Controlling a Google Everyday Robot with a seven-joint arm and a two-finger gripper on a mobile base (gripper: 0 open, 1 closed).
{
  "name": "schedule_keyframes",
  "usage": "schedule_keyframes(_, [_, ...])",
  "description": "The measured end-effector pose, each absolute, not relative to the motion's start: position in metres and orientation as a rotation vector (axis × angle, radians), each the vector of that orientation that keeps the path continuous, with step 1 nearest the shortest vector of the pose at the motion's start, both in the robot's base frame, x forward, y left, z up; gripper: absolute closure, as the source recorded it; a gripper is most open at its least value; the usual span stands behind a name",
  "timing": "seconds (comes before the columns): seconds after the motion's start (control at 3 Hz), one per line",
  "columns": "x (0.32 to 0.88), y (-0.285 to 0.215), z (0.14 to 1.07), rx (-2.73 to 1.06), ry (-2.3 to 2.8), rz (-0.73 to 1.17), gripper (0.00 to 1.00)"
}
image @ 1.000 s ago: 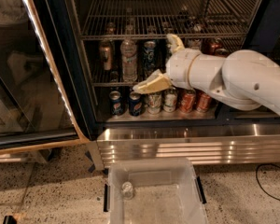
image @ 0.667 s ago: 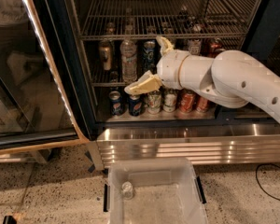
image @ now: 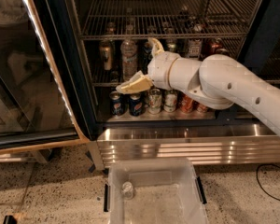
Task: Pick orange can from middle shelf of fridge
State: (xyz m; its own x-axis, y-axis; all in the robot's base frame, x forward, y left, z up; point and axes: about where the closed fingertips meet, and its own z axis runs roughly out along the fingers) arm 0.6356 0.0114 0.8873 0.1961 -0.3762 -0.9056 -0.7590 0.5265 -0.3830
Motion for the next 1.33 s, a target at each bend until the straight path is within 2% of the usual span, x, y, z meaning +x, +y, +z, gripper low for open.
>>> schedule_keyframes(0.67, [0.656,0.029,0.856,-0.759,1.404,0.42,0.0])
schedule_keyframes(1.33, [0.664,0.05,0.864,-0.579,1.386,0.45,0.0])
